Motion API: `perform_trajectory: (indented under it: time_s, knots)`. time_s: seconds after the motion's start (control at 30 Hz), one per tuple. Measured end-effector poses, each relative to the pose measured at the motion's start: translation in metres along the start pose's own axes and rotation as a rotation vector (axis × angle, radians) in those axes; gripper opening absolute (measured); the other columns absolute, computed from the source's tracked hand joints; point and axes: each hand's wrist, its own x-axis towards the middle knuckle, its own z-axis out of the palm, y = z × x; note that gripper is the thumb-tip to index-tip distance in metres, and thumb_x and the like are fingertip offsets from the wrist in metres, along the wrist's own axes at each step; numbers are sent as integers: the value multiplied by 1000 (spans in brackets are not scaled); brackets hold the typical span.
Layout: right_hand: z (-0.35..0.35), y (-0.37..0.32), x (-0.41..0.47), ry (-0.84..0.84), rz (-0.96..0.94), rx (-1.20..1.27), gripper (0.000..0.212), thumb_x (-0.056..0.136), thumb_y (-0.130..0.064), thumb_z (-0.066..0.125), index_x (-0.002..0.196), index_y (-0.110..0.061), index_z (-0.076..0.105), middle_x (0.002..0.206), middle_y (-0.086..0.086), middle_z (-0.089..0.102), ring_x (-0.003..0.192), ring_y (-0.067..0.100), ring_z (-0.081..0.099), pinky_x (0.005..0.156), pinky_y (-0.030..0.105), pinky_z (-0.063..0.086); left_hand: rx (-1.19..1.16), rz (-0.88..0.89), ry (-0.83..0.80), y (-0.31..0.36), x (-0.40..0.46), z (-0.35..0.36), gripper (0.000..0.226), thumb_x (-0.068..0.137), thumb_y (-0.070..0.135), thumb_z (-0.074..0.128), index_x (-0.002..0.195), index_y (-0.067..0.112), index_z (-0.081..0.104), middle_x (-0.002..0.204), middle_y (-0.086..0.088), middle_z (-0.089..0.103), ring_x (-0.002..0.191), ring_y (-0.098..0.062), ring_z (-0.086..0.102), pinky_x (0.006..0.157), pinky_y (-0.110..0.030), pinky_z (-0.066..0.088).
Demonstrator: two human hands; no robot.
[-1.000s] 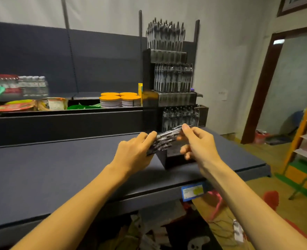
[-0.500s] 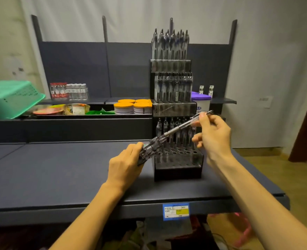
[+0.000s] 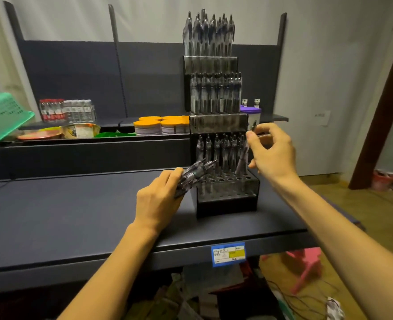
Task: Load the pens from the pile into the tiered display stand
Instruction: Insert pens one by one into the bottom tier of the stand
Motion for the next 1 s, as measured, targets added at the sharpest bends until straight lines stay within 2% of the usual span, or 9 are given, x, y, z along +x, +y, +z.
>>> perform_trajectory:
  time_s: [0.1,0.2,0.3,0.47,0.53,0.63,0.77,0.9,1.0]
  knots:
    - [5,-1,5,-33,-6,-102,14,93,-28,62,100,-17,64,81,-1,68,48,10,61,43,21,51,-14,-29,-7,1,-1,-2,33,89,34,49,119,19,50,96,-4,68,65,-25,65,37,-32,47]
    - [9,-2,17,-32,-9,-238,18,89,-31,67,95,-14,70,80,-1,69,60,17,66,58,33,59,-18,-69,-1,1,1,-3,33,88,35,49,118,20,49,95,-3,68,63,-24,65,36,-31,46]
    - [13,0,20,-99,-7,-439,20,85,-34,71,87,-15,74,78,1,67,78,23,65,72,36,55,-13,-64,-3,2,1,-3,33,88,35,49,118,21,49,95,-2,68,64,-23,65,37,-29,46]
    - [20,5,13,-110,-16,-600,20,84,-38,72,87,-18,69,85,5,69,86,28,63,77,43,55,-11,-43,13,0,0,-1,34,87,34,49,118,19,49,93,-3,68,63,-23,65,37,-29,46]
    - [22,5,11,-120,-1,-578,23,83,-37,73,93,-19,62,82,4,67,82,26,63,75,43,54,-12,-45,16,0,0,-1,34,87,34,50,118,19,49,93,-3,68,64,-23,65,37,-29,46]
    - [23,2,3,-126,-6,-458,32,83,-31,74,101,-18,51,70,-1,63,70,18,61,67,32,50,-20,-32,7,-1,1,1,35,87,33,50,118,19,49,95,-3,68,64,-22,65,37,-29,47]
    - [29,-6,-14,-174,-11,-298,15,88,-33,68,83,-19,63,65,-5,63,59,7,58,58,23,43,-23,-21,16,-3,1,2,34,87,34,50,118,19,49,94,-3,68,63,-22,64,37,-27,46]
    - [34,-9,-27,-316,52,-174,17,90,-36,64,84,-23,72,70,-7,69,49,6,59,49,18,42,-20,-22,22,-3,2,3,34,87,35,50,117,20,49,92,-2,67,61,-22,63,36,-27,45]
    - [38,-13,-31,-391,106,-112,14,91,-29,65,87,-18,73,71,3,70,44,9,60,41,11,39,-28,-29,30,-3,2,2,33,86,35,50,116,20,48,91,-2,67,61,-21,63,36,-27,45]
